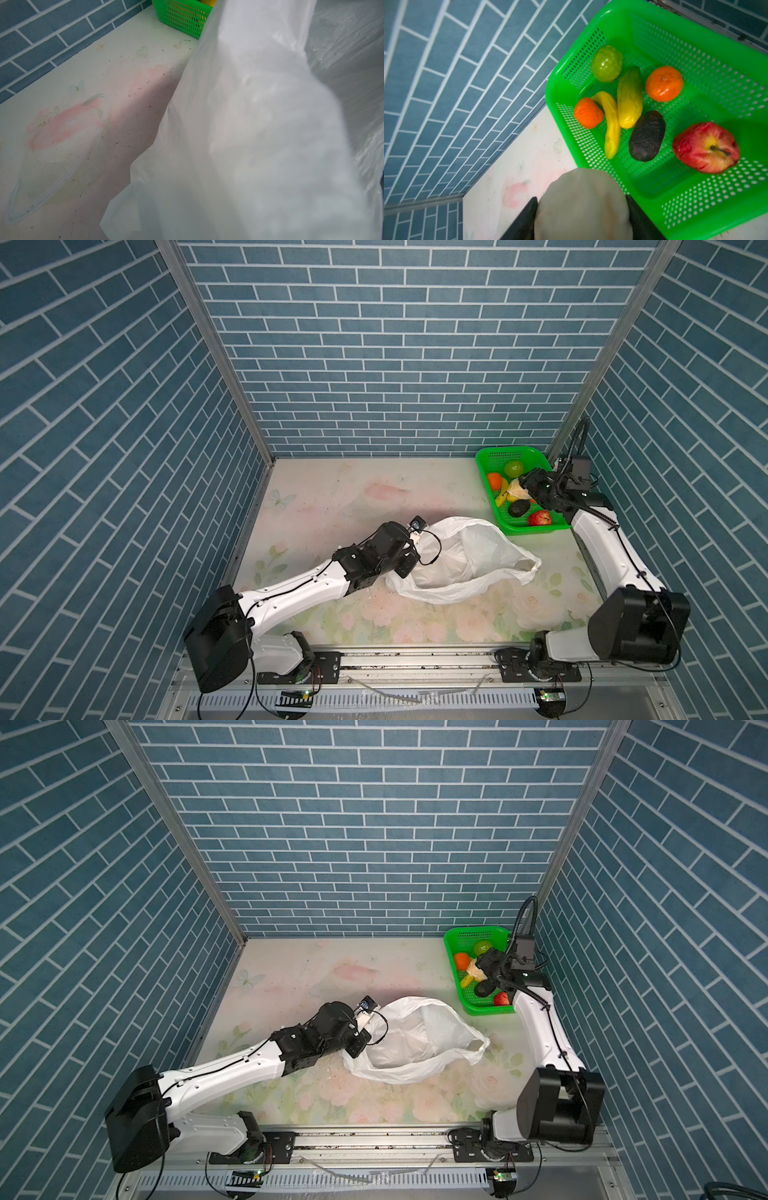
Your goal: Untie the knot of the plastic bag and take out the fruit
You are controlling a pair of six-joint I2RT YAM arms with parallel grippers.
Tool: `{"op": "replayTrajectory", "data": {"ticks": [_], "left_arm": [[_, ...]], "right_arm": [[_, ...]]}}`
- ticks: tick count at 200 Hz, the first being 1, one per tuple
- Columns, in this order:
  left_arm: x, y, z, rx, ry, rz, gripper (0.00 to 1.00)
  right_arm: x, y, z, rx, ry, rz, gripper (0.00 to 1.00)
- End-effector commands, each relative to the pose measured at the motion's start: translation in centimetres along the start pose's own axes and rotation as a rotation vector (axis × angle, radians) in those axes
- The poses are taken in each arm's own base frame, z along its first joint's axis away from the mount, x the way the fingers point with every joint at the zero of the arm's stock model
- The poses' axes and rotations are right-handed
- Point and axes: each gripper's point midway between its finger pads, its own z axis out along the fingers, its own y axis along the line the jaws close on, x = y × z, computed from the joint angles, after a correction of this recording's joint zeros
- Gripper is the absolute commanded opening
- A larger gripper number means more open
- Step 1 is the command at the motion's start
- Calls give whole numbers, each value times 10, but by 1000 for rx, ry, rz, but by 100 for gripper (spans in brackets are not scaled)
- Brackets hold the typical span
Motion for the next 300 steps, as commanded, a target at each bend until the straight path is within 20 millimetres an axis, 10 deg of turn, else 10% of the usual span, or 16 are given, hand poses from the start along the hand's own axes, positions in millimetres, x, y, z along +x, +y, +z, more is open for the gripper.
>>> {"op": "replayTrajectory", "data": {"ticks": [1,66,115,204,300], "left_arm": [[8,5,-5,-17,13,4,0],[8,6,-8,-21,12,1,0],[8,7,-9,-27,12,1,0],[6,10,-4,-38,5,-12,0],[-2,36,1,-98,-24,-81,0]], "right_arm": [[-36,8,18,-44,-76,-34,51],[-59,-13,103,4,-33,-2,55],[-58,-21,135,30,4,2,80],[-42,-6,91,7,24,-86,84],[31,-13,4,-24,90,-118,91]]}}
